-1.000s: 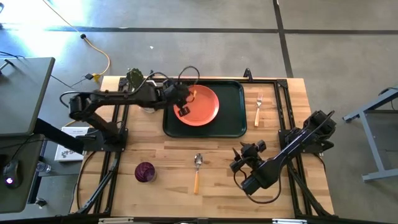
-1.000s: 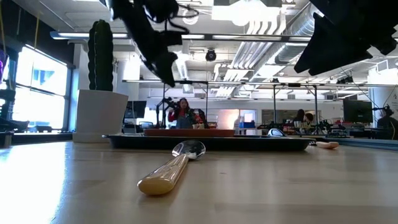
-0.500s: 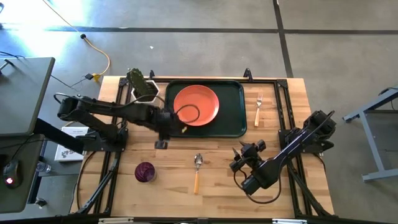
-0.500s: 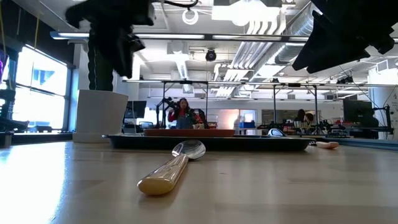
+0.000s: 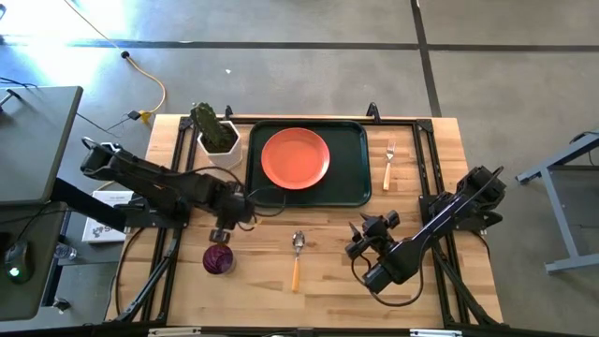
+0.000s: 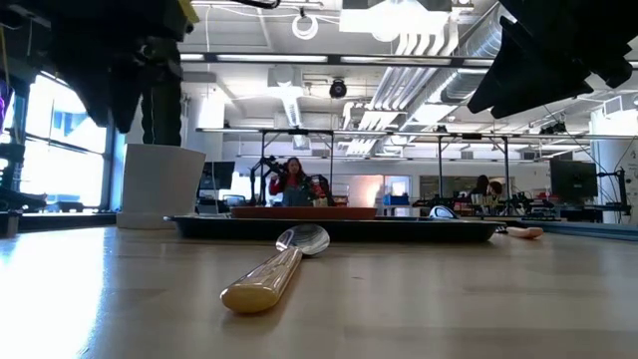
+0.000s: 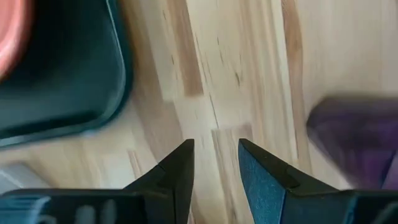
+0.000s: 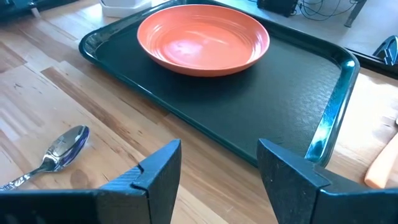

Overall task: Pick and place plate/cup/fork/spoon on tray
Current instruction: Put the violet cup to the right of the orange plate on the dark green tray

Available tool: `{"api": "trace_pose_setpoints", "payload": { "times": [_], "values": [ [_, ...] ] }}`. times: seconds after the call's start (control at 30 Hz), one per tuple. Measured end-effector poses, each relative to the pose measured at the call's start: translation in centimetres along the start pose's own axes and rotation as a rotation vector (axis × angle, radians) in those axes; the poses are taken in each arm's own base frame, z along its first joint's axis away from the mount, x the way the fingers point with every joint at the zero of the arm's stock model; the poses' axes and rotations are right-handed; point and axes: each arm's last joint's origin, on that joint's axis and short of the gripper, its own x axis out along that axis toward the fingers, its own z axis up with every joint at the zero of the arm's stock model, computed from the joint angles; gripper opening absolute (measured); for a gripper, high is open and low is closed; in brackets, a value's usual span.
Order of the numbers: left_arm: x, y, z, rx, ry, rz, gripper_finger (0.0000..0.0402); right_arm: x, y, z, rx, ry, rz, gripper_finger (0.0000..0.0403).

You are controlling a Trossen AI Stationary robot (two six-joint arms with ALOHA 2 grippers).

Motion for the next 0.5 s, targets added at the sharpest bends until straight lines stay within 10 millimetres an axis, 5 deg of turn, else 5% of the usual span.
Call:
{"api": "trace_pose_setpoints", "payload": {
  "times": [0.5],
  "values": [
    [2.9, -2.2, -2.6, 0.050, 0.109, -0.056, 0.0083, 0.7, 0.0, 0.4, 0.023, 0.003, -0.021, 0.0201]
  ]
}}
